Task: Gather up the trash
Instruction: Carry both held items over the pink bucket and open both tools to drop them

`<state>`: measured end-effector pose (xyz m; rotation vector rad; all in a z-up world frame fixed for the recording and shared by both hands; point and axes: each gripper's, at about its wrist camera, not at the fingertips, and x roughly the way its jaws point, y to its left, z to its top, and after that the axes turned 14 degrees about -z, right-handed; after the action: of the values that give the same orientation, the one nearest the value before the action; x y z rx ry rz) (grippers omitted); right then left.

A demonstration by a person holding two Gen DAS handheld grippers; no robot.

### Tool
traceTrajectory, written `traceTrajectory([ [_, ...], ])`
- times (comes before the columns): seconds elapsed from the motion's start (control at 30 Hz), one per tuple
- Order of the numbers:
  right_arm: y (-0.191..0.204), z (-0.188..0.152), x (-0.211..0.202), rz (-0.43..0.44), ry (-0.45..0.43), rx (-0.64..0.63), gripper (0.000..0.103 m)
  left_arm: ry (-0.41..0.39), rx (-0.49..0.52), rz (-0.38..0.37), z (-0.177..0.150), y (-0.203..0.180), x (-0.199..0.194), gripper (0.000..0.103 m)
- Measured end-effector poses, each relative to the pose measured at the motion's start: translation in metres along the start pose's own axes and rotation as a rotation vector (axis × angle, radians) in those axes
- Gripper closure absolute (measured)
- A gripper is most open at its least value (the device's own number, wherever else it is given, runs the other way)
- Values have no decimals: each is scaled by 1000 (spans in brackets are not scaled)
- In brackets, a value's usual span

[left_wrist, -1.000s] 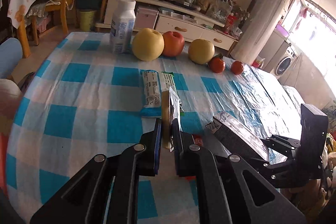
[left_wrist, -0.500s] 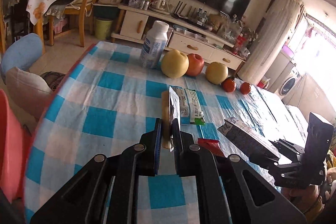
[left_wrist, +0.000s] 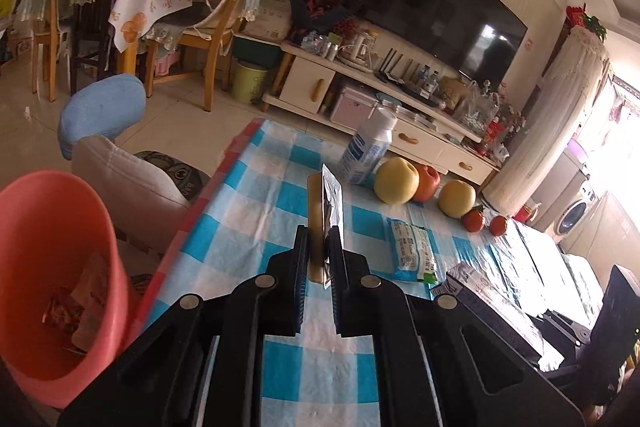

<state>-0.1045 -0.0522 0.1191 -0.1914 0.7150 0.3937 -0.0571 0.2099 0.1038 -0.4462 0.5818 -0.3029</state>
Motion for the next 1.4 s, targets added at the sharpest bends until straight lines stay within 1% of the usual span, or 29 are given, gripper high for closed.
traceTrajectory([
  [0.27,89,26,7,80,-19,-155,40,-100,-75,107,17,46,-50,92],
  [0.5,174,59,14,158,-62,-304,40,-169,-188,206,23,102,-97,92],
  [0.63,220,74,27,192,-74,-386,40,-195,-254,266,22,133,-118,92],
  [0.7,239,79,36,204,-72,-417,40,-203,-298,284,19,150,-126,92],
  [0.77,259,82,45,218,-72,-452,40,-202,-316,315,19,162,-131,92],
  [0.83,278,83,52,229,-74,-490,40,-199,-334,328,18,174,-134,92],
  [0.9,293,82,59,230,-75,-516,39,-190,-349,334,17,184,-136,92],
  [0.97,304,80,68,239,-70,-533,39,-165,-346,368,18,190,-133,91],
  [1.03,311,76,74,238,-70,-543,34,-154,-354,387,17,195,-133,90],
  [1.07,313,74,76,223,-72,-543,29,-151,-356,389,16,195,-134,90],
  [1.1,312,72,76,221,-74,-537,26,-146,-353,397,16,195,-134,90],
  [1.13,310,71,75,223,-78,-525,26,-141,-347,406,16,195,-134,89],
  [1.17,306,69,73,221,-84,-510,25,-138,-345,412,16,194,-134,86],
  [1.2,302,68,71,211,-89,-495,22,-138,-347,417,16,192,-133,76],
  [1.23,297,67,68,195,-95,-477,21,-142,-347,421,16,191,-133,63],
  [1.33,278,62,58,164,-100,-424,20,-150,-319,431,16,183,-132,47],
  [1.37,271,61,56,149,-95,-406,20,-151,-306,434,17,180,-131,44],
  [1.4,264,60,53,135,-90,-389,19,-151,-292,435,17,175,-129,37],
])
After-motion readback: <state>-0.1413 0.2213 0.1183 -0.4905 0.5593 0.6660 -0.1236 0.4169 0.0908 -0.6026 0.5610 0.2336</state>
